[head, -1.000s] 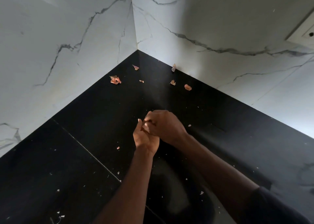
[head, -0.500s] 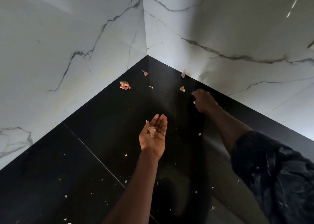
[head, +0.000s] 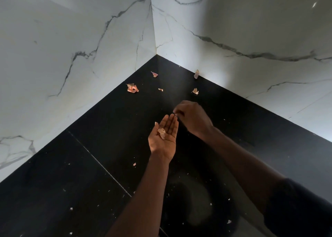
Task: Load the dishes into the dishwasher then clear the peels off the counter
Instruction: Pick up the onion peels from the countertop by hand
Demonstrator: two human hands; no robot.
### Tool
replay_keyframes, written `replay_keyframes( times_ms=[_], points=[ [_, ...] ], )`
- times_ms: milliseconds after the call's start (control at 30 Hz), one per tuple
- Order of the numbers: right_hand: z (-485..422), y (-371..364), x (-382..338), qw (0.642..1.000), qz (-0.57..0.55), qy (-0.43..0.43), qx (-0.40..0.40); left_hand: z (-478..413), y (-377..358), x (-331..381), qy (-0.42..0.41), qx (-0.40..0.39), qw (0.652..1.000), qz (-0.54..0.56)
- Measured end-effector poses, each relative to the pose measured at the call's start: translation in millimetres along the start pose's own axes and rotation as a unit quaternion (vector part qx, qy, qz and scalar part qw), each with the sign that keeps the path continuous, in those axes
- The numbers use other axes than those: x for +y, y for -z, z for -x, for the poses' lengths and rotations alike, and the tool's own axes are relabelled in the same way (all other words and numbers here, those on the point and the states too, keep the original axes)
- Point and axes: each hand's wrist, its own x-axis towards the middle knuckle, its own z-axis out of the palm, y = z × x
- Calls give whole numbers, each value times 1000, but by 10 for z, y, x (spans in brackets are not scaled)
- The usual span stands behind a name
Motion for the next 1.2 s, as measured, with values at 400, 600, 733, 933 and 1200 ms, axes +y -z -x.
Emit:
replay_keyframes(
  times_ms=[400,600,733,933,1200],
  points=[
    [-191,63,67,998,-18,27,-51,-133,-91,-32,6,9,1000,7],
    [-742,104,794,987,119,-105,8,-161,-69,21,24,15,999,20],
    [-770,22,960,977,189,-91,-27,-185,-57,61,16,17,1000,12],
    [-691,-27,906,971,226,-73,-26,-206,-75,71,15,14,1000,6],
    [-591,-138,632,986,160,-53,10,-260,-114,85,0,25,1000,10]
  ],
)
